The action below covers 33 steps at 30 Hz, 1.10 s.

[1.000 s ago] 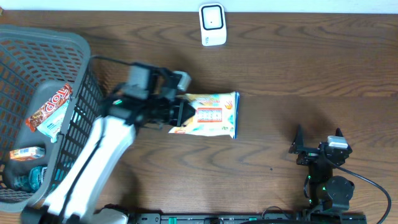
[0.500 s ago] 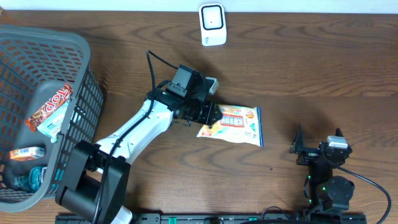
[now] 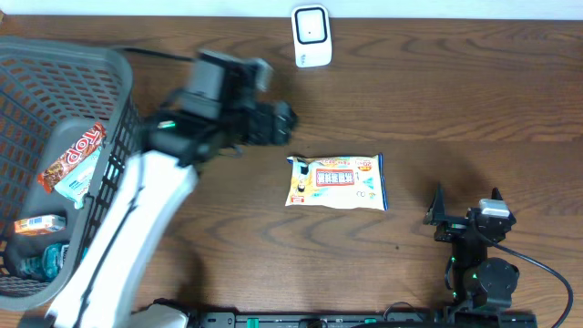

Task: Scan the item barcode
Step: 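Carry the snack bag to the table center and release it, then reach the left gripper into the basket and grasp the Listerine bottle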

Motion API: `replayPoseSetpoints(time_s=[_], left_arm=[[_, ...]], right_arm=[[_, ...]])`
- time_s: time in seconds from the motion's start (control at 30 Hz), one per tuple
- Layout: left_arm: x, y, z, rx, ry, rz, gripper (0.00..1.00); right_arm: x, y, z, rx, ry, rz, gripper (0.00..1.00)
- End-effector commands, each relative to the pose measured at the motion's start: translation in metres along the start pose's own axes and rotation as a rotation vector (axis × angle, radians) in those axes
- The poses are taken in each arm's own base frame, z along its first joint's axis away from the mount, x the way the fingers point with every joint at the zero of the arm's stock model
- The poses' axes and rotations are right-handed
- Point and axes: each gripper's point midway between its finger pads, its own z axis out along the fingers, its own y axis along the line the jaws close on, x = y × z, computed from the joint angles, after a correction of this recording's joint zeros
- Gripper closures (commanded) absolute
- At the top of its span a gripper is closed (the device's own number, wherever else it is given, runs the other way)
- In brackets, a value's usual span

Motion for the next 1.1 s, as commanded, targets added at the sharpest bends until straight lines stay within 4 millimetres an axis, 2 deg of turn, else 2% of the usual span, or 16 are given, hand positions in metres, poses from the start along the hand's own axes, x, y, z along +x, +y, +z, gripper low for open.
replayPoseSetpoints(time_s=[0.0, 0.1, 0.2, 0.37, 0.47, 0.57, 0.7, 0.87, 1.07], left_arm=[[-0.044, 0.048, -0.072, -0.284, -0.232, -0.042, 0.07], [-0.056, 0.094, -0.132, -0.501, -0.386, -0.172, 0.03], [-0.045, 0.148, -0.183, -0.677, -0.500, -0.413, 0.00], [0.003, 0.214, -0.221, -0.807, -0.482, -0.764, 0.02], [0.044, 0.248, -0.236, -0.905, -0.446, -1.010, 0.02], [0.082, 0.271, -0.239, -0.979, -0.369, -1.184, 0.02], [0.132, 0.297, -0.226, -1.038, -0.202, -1.353, 0.02], [0.176, 0.314, -0.201, -1.072, -0.049, -1.465, 0.02], [0.213, 0.326, -0.174, -1.085, 0.037, -1.517, 0.02]], right_arm=[[0.000, 0.001, 0.000, -0.002, -0.002, -0.016, 0.01], [0.000, 0.001, 0.000, -0.002, -0.002, -0.016, 0.01], [0.000, 0.001, 0.000, -0.002, -0.002, -0.016, 0.01], [0.000, 0.001, 0.000, -0.002, -0.002, -0.016, 0.01], [0.000, 0.001, 0.000, -0.002, -0.002, -0.016, 0.01], [0.000, 0.001, 0.000, -0.002, -0.002, -0.016, 0.01], [0.000, 0.001, 0.000, -0.002, -0.002, -0.016, 0.01], [0.000, 0.001, 0.000, -0.002, -0.002, -0.016, 0.01], [0.000, 0.001, 0.000, -0.002, -0.002, -0.016, 0.01]])
